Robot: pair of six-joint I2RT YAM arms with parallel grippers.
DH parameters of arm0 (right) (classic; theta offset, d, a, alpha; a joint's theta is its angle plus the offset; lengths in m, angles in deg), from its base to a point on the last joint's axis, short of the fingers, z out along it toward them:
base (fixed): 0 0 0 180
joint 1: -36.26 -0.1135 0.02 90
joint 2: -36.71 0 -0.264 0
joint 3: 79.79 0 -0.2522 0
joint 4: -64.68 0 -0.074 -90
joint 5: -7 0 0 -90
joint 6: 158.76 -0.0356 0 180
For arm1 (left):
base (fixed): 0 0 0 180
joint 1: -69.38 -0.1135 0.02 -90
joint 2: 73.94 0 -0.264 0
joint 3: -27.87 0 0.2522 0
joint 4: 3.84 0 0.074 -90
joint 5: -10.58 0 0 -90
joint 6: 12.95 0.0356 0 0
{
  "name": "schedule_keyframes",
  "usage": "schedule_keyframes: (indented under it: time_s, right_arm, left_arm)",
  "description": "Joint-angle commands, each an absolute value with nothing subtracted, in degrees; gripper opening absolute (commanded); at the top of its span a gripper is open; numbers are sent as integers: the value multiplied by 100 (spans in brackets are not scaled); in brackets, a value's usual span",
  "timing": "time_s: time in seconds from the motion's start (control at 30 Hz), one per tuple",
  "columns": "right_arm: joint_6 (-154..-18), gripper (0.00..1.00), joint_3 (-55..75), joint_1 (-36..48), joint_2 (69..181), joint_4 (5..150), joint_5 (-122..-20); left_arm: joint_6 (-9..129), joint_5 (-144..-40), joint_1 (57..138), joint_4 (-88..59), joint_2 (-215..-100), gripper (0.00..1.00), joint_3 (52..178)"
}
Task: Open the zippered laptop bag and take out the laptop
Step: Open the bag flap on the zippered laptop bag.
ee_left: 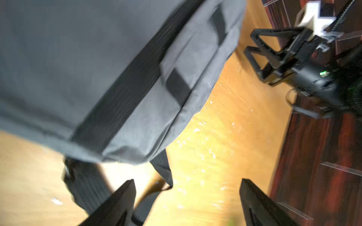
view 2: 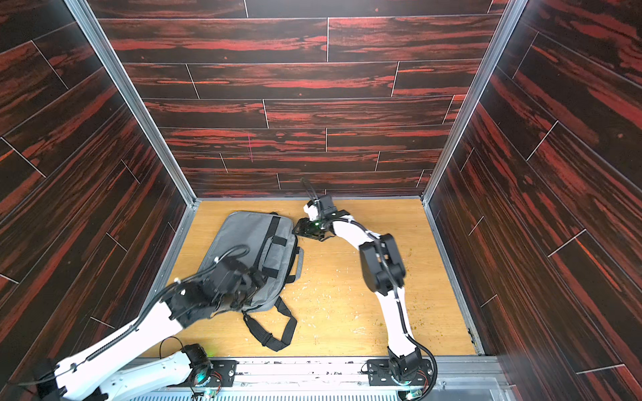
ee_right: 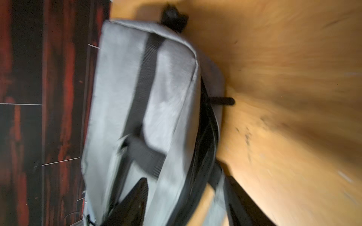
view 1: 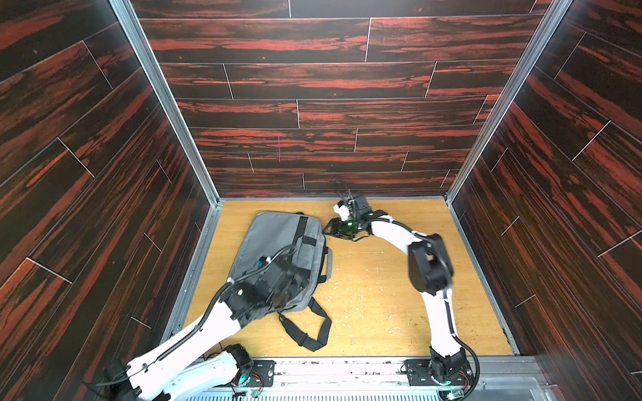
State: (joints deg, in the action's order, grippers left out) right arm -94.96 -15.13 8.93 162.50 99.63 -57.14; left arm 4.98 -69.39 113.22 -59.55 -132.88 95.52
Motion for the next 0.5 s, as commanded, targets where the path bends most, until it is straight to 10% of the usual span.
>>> schedule_keyframes:
  time_s: [0.0, 0.47]
  right_arm:
    - [-9063, 67, -968, 1034, 15176, 10201, -5647]
    - [-8857, 78, 2433, 1954, 11915, 10260, -5268]
  left_arm:
    - [2348, -6687, 11221, -6764, -14157, 87, 10232]
    - [4650, -6275, 11008, -7106, -17356, 87, 12211]
